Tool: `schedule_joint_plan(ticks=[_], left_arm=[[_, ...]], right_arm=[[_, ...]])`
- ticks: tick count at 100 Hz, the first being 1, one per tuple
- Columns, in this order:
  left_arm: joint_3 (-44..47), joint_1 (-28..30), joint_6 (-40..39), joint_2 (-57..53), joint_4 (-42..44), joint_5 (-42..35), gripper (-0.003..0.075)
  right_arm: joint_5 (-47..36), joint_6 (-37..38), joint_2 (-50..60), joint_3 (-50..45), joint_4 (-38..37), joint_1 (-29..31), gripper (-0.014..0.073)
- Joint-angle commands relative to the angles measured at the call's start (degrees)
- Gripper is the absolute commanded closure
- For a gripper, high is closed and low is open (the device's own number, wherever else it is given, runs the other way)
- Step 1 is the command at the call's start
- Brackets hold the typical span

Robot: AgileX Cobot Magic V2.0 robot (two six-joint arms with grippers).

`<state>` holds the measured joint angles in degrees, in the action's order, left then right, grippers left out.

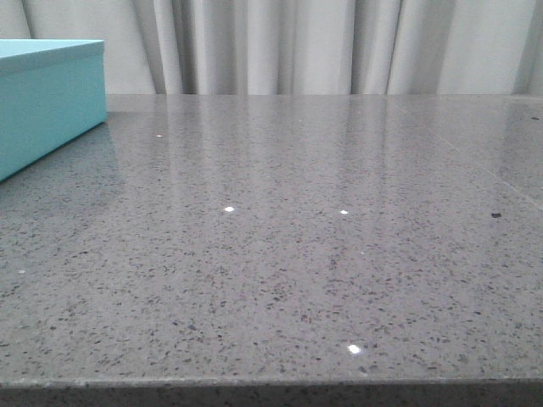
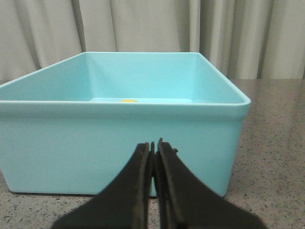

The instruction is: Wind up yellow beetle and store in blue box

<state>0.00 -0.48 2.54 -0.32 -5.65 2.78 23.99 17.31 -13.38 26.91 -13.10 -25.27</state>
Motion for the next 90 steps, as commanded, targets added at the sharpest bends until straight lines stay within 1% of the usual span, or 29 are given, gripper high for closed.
schedule_joint_plan(ticks=[1,32,44,62,68,76,81,90], left_arm=[[1.2,-0.1,-0.4,-1.8,-0.5,-4.3,0.0739],[1.2,-0.1,-0.4,-1.8,-0.5,-4.3,0.0738],[1.2,-0.1,-0.4,-1.8,-0.5,-4.3,0.0738],[1.2,-0.1,-0.4,-1.8,-0.5,-4.3,0.0738],[1.2,-0.1,-0.4,-1.8,-0.5,-4.3,0.0738],[1.2,-0.1,-0.4,-1.8,-0.5,-4.3,0.0738],[1.2,-0.1,-0.4,-1.8,-0.5,-4.3,0.0738],[1.2,-0.1,-0.4,-1.8,-0.5,-4.3,0.0738]], right_arm=[[-4.2,-0.4,-0.5,1.5,-1.0,0.0,0.0662],[-4.2,-0.4,-0.5,1.5,-1.0,0.0,0.0662],[-4.5,-0.4,-0.5,1.3,-3.3,0.1,0.0662],[-5.4,-0.4,-0.5,-3.1,-3.3,0.2,0.0662],[-7.3,-0.4,-0.5,-5.1,-3.4,0.7,0.0662],[-11.2,-0.4,-0.5,-7.9,-3.1,2.8,0.0662],[-15.2,-0.4,-0.5,-9.9,-2.0,4.5,0.0662],[-25.4,-0.4,-0.5,-13.9,-0.1,8.8,0.0662]])
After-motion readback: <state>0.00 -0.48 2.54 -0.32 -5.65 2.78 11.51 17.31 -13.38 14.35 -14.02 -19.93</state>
